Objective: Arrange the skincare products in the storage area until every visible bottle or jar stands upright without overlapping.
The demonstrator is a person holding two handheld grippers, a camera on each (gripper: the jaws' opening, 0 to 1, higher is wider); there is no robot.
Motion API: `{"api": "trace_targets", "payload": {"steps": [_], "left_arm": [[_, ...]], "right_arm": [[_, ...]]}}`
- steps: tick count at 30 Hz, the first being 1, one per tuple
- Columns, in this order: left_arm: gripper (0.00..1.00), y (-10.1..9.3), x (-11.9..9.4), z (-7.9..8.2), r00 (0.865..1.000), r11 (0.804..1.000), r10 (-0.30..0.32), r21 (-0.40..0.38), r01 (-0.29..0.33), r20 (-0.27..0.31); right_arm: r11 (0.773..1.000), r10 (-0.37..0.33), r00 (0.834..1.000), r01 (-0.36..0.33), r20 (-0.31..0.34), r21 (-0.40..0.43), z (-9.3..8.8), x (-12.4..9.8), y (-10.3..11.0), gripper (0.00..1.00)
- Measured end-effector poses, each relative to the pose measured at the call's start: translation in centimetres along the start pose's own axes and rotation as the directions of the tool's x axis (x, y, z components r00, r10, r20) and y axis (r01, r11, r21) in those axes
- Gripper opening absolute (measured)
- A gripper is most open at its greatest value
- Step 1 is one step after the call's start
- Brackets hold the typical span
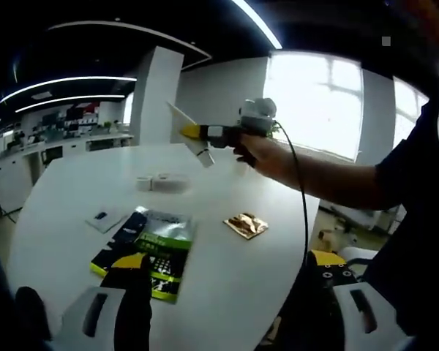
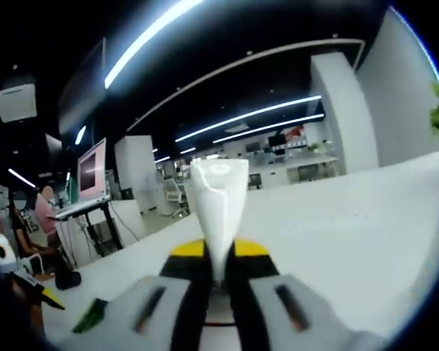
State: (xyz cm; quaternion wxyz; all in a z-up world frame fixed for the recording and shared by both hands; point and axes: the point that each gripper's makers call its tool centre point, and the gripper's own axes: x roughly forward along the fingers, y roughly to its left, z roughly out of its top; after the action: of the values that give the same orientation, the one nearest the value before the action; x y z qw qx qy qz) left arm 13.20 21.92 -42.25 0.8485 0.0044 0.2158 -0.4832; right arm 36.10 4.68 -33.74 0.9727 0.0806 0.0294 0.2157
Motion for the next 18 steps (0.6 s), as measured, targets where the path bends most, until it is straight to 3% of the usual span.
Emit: {"api": "trace_targets", "payload": {"steps": [10,18], "left_arm": [[0.89,-1.0,2.3,0.3,0.999,0.999,-0.036,0.013,0.036,-0.024],[0.88,-2.2,5.2,2.0,0.996,0.996,-0.078,0.051,0.08,-0.034]], "right_arm": [[0.999,-0.048,0.999,0.047,0.008,0.019,-0.9,-2.9,-2.6,0.06],[0.996,-0.074,0.997,0.073,0.029,0.046,-0.8,-4.9,-4.3,0.06]]}}
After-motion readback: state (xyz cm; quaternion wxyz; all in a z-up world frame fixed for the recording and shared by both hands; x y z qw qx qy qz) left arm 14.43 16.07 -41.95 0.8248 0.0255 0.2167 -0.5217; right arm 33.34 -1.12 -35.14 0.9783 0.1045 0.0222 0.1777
